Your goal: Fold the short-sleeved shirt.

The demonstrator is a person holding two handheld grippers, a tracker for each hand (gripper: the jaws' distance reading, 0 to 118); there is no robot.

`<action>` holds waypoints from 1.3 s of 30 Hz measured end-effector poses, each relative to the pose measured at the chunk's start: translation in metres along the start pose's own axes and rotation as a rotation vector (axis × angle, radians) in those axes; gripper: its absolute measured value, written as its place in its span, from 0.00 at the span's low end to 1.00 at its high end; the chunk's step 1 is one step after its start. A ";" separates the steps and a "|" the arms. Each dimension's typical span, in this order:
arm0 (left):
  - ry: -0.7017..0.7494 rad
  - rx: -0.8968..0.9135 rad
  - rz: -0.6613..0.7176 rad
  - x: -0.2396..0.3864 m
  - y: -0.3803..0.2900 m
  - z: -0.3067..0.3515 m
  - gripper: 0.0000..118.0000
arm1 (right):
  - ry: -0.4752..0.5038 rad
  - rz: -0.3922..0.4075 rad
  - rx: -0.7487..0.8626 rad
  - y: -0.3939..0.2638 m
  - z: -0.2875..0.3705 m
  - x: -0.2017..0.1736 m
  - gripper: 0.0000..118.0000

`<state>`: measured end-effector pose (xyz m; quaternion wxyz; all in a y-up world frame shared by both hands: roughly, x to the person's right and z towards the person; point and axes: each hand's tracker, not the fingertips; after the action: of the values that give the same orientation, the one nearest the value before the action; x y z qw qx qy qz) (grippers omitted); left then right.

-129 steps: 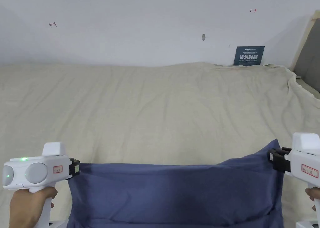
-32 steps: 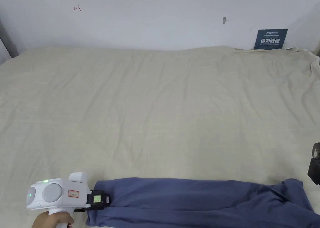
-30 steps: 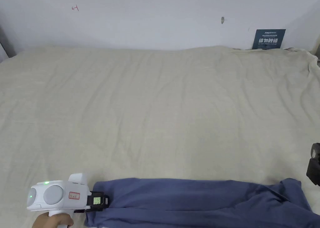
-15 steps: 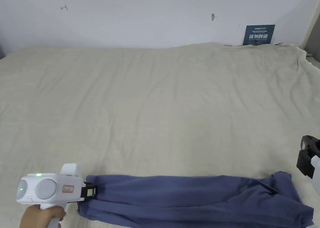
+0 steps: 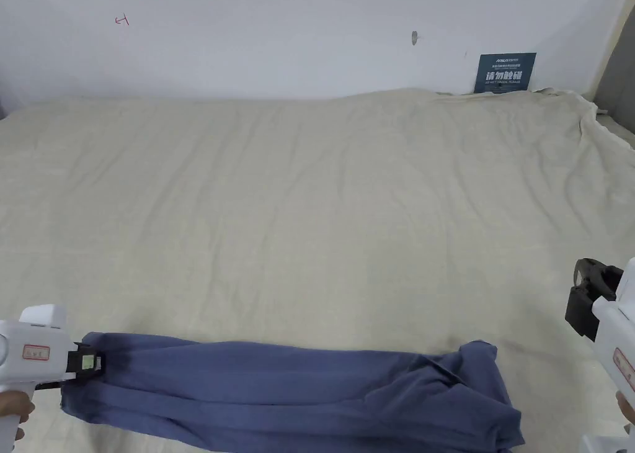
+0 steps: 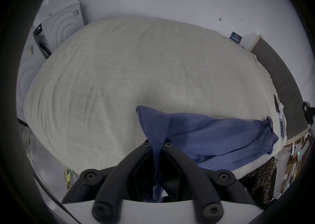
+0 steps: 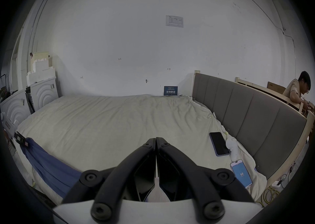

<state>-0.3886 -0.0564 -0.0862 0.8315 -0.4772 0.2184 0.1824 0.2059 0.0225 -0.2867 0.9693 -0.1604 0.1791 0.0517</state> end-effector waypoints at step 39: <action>-0.328 -0.134 -0.206 0.265 -0.028 -0.059 0.98 | -0.044 -0.031 -0.022 -0.014 0.028 0.038 0.00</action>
<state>-0.1634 -0.0964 -0.2345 0.8366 -0.5150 0.0178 0.1858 0.2532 0.0199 -0.2713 0.9719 -0.1725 0.1544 0.0419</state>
